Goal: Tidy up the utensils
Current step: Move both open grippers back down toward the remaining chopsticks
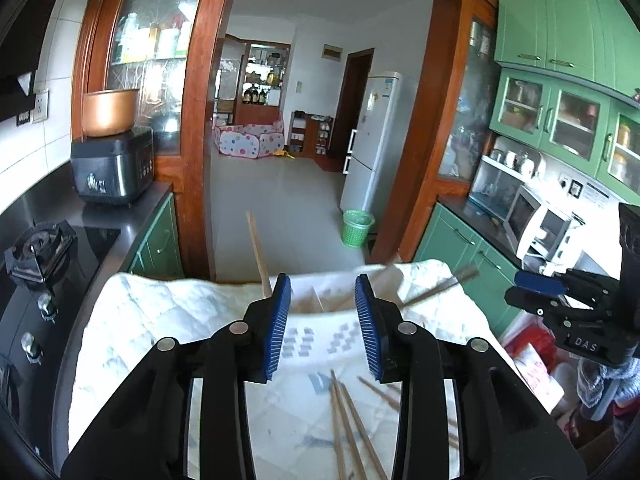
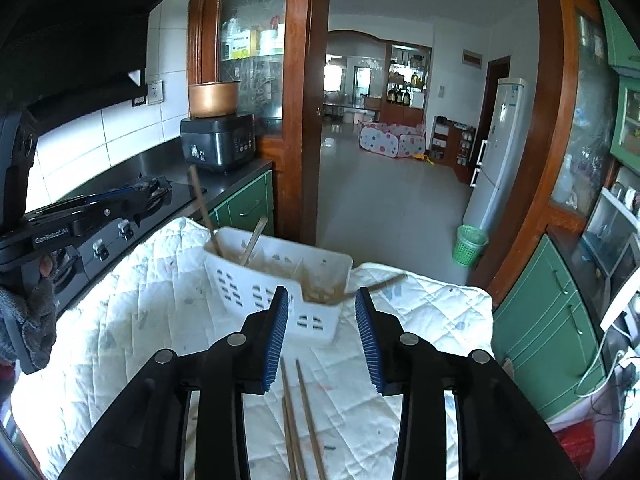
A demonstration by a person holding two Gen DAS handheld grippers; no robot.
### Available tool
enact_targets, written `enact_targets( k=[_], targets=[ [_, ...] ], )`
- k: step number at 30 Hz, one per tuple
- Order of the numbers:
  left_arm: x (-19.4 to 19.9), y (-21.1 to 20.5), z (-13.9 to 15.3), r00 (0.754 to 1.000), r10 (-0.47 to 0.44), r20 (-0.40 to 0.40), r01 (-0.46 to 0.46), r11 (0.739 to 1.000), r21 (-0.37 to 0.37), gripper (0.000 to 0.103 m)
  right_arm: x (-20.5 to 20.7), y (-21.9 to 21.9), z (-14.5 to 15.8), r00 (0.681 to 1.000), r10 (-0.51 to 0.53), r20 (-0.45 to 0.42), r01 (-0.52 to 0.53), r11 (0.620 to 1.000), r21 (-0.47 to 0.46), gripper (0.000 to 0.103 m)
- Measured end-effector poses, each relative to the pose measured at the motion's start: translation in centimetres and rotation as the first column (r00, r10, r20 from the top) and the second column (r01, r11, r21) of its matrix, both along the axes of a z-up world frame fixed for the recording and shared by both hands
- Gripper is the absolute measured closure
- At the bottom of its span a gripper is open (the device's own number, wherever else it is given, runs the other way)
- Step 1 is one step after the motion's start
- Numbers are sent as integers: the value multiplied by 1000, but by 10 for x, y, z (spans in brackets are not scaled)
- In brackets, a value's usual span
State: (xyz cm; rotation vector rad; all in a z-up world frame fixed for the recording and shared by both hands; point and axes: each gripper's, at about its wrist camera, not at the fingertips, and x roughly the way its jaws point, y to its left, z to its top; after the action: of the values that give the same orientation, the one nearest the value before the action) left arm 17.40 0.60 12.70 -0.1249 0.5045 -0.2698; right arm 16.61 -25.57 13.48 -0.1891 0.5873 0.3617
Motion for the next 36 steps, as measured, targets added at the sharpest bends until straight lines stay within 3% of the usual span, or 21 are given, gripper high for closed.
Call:
enact_targets(
  k=[8, 25, 36],
  targets=[
    [-41, -4, -37, 998, -13, -60, 14, 1000, 18, 62, -41, -5, -31, 1000, -1, -15, 0, 997, -74, 62],
    [-89, -2, -122, 970, 5, -244, -4, 1000, 4, 59, -75, -15, -105, 988, -30, -152, 17, 996, -88, 62],
    [-100, 3, -147, 952, 25, -305, -30, 999, -13, 59, -87, -22, -128, 980, -43, -196, 25, 995, -95, 62]
  ],
)
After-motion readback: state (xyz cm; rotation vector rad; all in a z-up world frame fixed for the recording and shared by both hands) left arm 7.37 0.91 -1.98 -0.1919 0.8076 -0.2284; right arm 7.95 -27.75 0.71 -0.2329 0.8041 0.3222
